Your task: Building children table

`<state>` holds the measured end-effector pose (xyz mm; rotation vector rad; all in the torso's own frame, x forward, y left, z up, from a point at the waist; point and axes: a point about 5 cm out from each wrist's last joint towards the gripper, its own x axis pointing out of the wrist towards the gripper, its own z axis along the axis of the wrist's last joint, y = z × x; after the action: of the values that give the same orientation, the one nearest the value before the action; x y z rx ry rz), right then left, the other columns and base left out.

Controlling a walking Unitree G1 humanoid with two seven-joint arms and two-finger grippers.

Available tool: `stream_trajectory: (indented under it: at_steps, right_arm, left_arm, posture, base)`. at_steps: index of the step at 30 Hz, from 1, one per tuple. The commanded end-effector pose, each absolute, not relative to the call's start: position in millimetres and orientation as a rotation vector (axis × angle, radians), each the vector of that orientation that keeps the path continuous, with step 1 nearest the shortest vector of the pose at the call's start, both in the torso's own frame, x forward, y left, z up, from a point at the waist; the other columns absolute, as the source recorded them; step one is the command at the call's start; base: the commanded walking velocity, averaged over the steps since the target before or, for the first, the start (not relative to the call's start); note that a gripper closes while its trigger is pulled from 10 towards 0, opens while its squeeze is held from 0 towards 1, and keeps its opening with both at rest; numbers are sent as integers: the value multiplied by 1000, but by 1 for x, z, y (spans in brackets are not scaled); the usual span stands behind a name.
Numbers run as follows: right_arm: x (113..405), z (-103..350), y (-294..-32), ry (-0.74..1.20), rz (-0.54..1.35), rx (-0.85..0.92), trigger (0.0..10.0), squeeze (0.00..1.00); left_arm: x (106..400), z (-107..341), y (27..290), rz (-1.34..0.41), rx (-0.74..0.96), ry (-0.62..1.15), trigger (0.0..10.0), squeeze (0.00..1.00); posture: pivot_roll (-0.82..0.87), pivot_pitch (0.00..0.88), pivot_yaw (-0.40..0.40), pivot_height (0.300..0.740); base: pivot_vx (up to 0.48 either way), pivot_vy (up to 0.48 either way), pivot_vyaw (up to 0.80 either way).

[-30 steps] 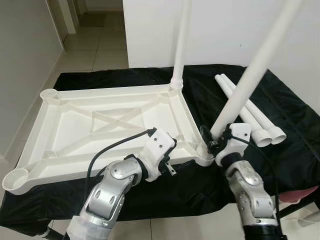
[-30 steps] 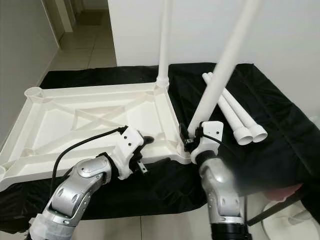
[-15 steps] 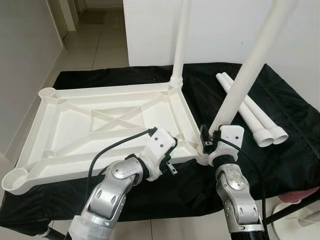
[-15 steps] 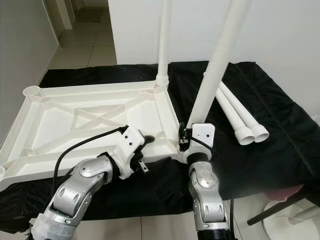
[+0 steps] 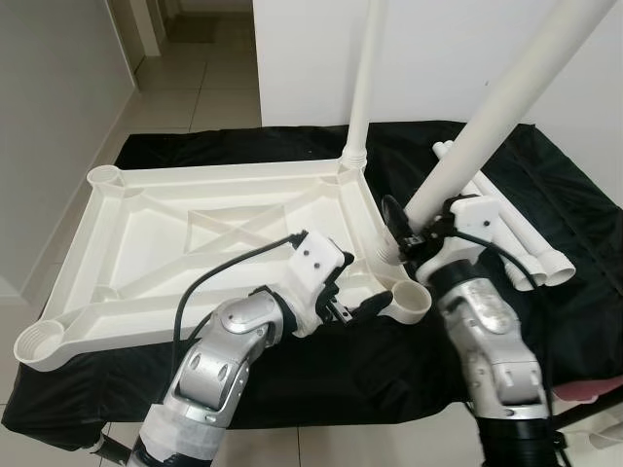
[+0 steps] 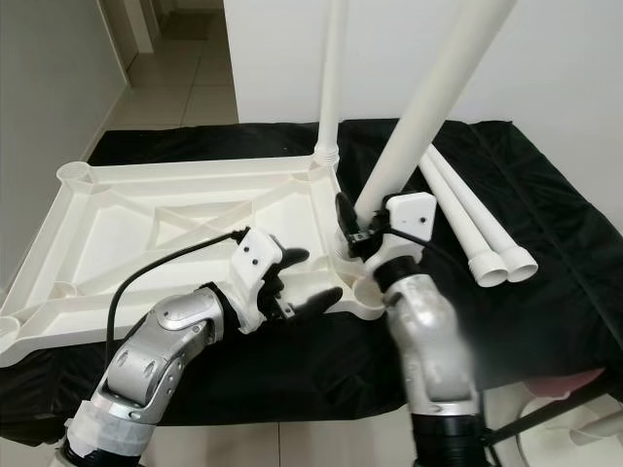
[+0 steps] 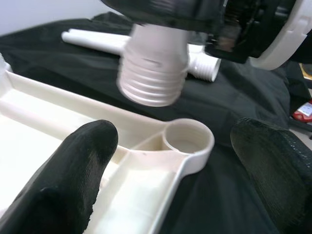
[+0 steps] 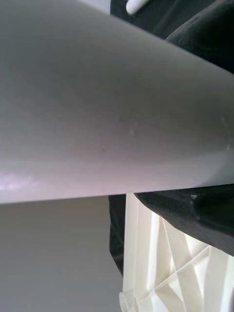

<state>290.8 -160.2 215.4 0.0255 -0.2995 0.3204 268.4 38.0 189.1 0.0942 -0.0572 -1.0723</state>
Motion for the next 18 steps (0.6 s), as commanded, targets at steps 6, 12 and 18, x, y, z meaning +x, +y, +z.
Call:
stream_trajectory:
  at_steps: [6, 12, 18]
  right_arm:
    - [295, 215, -180, -230, 380, -11, 10000, 0]
    - [290, 202, -188, -89, 502, -141, 10000, 0]
    - [286, 197, -191, -24, 579, -186, 10000, 0]
  left_arm:
    - [276, 205, 48, -1018, 103, -122, 10000, 0]
    - [278, 223, 50, -1013, 77, -183, 10000, 0]
    - [276, 234, 48, -1035, 60, -217, 10000, 0]
  posture:
    - [-49, 0, -12, 740]
    - [-50, 0, -10, 740]
    - [-50, 0, -10, 740]
  base:
    - [0, 0, 0]
    - [0, 0, 0]
    - [0, 0, 0]
